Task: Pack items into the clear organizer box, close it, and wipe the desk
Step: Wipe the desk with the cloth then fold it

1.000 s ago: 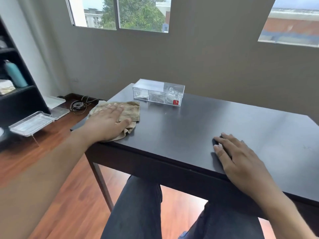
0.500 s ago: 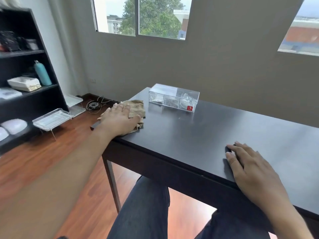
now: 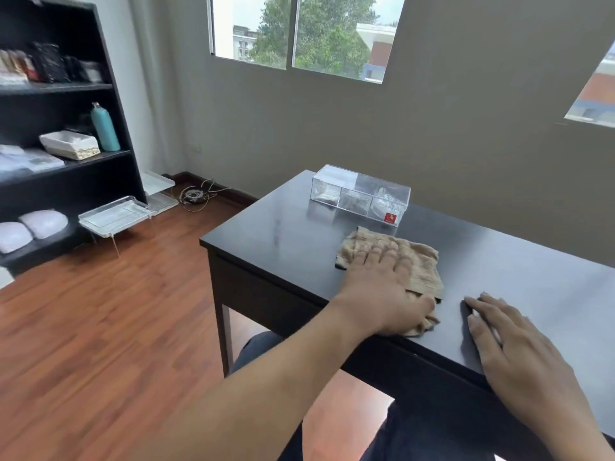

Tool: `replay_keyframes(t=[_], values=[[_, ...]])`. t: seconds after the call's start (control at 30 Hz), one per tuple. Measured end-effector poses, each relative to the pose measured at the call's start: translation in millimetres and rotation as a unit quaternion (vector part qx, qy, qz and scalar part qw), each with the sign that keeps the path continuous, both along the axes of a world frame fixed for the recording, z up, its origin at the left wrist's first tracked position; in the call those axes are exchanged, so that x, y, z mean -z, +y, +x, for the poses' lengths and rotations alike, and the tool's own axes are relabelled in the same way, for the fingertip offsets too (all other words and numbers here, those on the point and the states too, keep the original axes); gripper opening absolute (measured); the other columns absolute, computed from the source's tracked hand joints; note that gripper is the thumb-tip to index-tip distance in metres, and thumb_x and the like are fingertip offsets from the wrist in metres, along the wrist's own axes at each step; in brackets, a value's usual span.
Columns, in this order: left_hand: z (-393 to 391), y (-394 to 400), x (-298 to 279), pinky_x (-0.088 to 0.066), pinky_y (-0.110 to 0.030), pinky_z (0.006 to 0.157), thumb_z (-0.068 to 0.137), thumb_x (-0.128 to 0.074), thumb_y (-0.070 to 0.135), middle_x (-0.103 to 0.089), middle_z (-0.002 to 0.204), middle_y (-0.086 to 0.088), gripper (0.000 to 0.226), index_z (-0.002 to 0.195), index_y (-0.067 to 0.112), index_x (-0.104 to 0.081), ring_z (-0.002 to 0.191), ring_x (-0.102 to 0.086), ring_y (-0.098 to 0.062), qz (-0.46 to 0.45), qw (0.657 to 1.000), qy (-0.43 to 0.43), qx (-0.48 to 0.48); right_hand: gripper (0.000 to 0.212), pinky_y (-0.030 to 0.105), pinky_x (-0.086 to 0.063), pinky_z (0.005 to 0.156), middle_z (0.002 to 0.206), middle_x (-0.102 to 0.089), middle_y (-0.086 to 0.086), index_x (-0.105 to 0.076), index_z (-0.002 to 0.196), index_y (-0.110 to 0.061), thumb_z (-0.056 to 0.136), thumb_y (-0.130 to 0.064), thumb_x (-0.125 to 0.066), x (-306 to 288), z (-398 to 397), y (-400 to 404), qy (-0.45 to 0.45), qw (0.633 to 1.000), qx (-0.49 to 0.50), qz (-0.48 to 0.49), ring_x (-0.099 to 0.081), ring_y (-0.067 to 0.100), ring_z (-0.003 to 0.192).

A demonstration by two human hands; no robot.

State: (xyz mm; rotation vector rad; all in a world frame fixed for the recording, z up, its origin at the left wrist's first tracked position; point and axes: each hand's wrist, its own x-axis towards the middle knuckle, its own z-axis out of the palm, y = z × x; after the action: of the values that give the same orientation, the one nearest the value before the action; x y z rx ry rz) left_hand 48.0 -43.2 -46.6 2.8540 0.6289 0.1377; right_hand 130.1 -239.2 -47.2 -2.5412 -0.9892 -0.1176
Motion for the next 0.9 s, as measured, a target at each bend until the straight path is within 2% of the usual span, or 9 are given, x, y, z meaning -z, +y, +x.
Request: replay_keyframes(t=[0.3, 0.63, 0.9], values=[[-1, 35, -6, 0.001, -0.045, 0.127, 0.09, -0.02, 0.077, 0.001, 0.172, -0.002, 0.09, 0.163, 0.026, -0.007, 0.158, 0.002, -0.021, 0.005, 0.999, 0.018, -0.039, 0.049, 0.037, -0.02, 0.124, 0.16, -0.034, -0.018, -0.045, 0.148, -0.038, 0.101, -0.049, -0.032, 0, 4, -5, 0.002, 0.999, -0.01, -0.032, -0.023, 0.004, 0.15], [-57, 149, -12, -0.003, -0.042, 0.127, 0.09, -0.02, 0.078, -0.003, 0.172, -0.001, 0.091, 0.164, 0.025, -0.009, 0.158, -0.005, -0.02, 0.03, 0.981, 0.054, -0.186, 0.047, 0.033, -0.015, 0.125, 0.159, -0.035, -0.018, -0.045, 0.147, -0.036, 0.102, -0.047, -0.033, 1, 3, -5, 0.002, 1.0, -0.008, -0.027, -0.023, 0.004, 0.15], [-54, 147, -8, -0.004, -0.044, 0.128, 0.091, -0.018, 0.077, -0.002, 0.172, -0.003, 0.091, 0.164, 0.024, -0.008, 0.158, -0.005, -0.022, 0.041, 0.975, 0.064, -0.208, 0.048, 0.035, -0.018, 0.125, 0.157, -0.039, -0.014, -0.046, 0.143, -0.037, 0.1, -0.051, -0.029, 6, 8, -4, -0.013, 1.0, -0.007, -0.025, -0.029, 0.007, 0.148]])
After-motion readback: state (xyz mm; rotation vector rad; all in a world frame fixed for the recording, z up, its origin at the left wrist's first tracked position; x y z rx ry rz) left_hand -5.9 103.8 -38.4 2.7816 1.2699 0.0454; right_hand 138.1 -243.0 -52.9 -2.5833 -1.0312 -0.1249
